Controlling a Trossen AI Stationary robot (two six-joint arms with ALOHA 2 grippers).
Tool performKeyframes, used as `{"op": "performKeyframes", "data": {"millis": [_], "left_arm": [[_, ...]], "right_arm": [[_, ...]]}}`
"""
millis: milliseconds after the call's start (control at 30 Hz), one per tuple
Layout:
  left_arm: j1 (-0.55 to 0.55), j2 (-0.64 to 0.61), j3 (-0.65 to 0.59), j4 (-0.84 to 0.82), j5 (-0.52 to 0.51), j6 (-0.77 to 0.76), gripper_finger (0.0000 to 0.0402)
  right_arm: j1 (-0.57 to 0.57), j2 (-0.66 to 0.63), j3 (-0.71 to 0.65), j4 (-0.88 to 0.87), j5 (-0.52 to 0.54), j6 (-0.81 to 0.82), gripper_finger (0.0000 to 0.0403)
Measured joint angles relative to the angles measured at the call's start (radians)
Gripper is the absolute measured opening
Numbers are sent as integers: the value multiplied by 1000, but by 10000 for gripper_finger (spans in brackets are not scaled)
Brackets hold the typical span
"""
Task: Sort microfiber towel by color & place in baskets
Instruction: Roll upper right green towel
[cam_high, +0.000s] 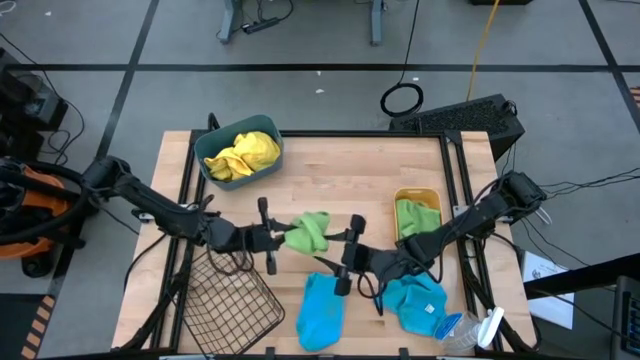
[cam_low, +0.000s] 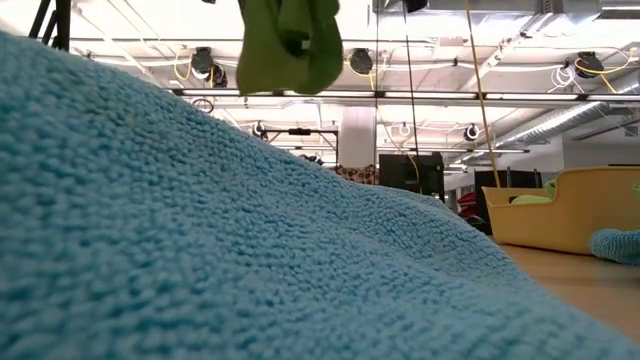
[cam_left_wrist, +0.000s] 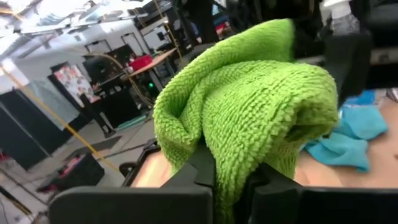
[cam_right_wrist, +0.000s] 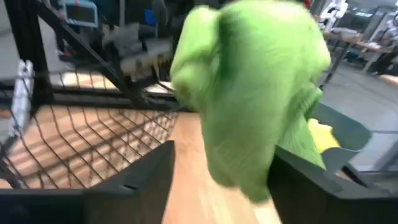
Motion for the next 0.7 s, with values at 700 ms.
{"op": "performKeyframes", "data": {"millis": [700], "left_arm": [[-49,-122,1,-89,51,-131,19]], "right_arm": [[-24,7,0,-98,76,-28,231]]}}
